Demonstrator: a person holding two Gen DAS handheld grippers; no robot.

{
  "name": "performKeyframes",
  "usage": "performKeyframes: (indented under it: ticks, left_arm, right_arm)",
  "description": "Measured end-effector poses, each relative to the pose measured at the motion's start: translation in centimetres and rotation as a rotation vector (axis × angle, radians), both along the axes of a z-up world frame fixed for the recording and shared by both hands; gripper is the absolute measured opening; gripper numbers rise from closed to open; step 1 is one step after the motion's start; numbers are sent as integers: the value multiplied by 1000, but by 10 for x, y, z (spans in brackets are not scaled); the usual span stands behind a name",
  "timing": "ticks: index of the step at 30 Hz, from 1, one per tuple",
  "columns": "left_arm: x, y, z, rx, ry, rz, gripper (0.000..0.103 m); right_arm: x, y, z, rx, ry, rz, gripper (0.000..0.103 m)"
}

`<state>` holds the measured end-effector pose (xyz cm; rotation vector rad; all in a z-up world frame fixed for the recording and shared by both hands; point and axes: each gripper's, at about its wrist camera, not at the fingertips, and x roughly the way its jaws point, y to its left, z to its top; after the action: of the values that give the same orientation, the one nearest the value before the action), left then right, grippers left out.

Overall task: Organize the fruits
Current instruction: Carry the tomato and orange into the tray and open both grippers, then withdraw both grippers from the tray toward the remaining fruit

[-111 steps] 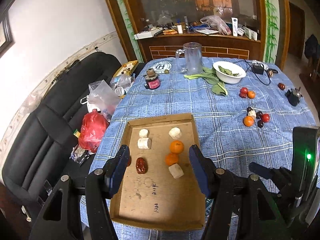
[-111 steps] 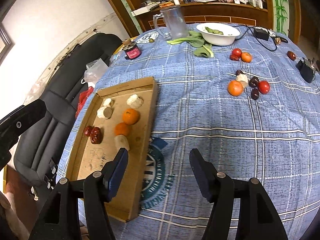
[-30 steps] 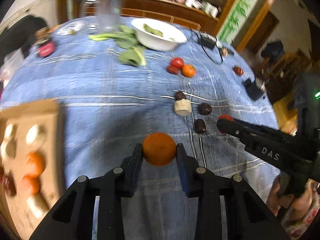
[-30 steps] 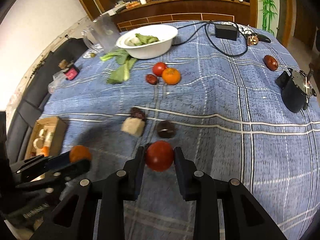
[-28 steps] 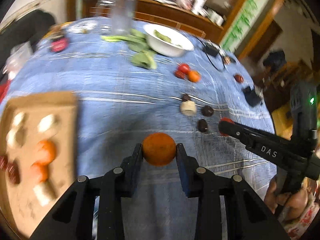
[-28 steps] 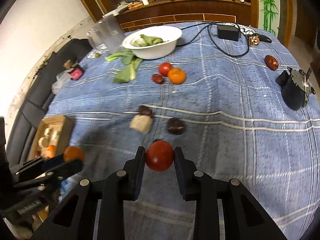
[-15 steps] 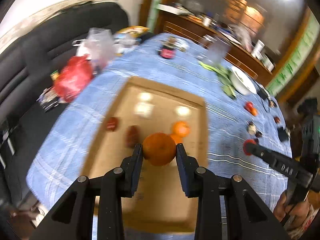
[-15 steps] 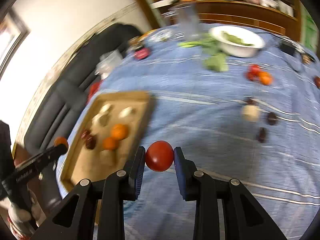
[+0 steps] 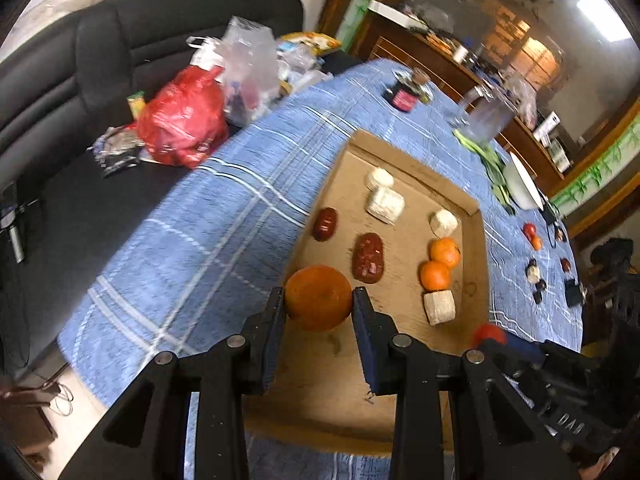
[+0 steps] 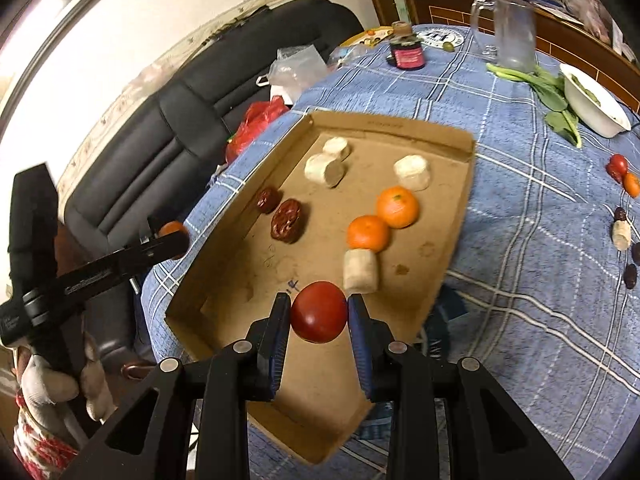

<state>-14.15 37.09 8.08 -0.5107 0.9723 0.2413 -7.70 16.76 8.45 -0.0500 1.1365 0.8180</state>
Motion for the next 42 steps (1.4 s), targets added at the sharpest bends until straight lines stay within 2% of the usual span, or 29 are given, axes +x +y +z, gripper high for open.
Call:
performKeyframes:
  ticks: [4, 9, 15, 22, 25, 29, 30, 32, 34, 36, 38, 42]
  left_arm:
    - [18, -7, -11, 3, 24, -55, 32]
    - [39, -13, -25, 35, 72, -110, 32]
    - [51, -10, -36, 57, 114, -129, 32]
    - [57, -14, -36, 96, 145, -158, 33]
    - [56, -13, -27, 110, 130, -156, 34]
    - [50, -13, -9, 153, 79, -139, 46]
    - [49, -14, -4, 169, 67, -134, 46]
    - [48, -15, 5, 199, 50, -131, 47]
    - [47, -18, 15, 240, 33, -127, 48]
    - [45, -27, 26, 311, 11, -129, 49]
    - [44, -36, 37, 374, -10, -133, 57]
    - [44, -53, 55, 452, -52, -163, 62]
  right_arm:
    - [2, 20, -18, -35, 31, -4, 32]
    - [-3, 37, -31, -105, -15, 3, 32]
    - [-5, 43, -38, -143, -52, -6, 32]
    - [-3, 47, -46, -165, -69, -32, 32]
    - [-3, 50, -45, -166, -81, -35, 33]
    - [-2, 49, -47, -148, -56, -43, 34]
    - [-2, 48, -45, -144, -57, -47, 36]
    - [-4, 47, -38, -131, -70, -50, 50]
    - [-7, 45, -29, -120, -98, -55, 57]
    - [-9, 42, -21, -109, -115, -62, 58]
    - [-11, 38, -13, -99, -128, -79, 58]
    - [-8, 19, -3, -78, -131, -145, 58]
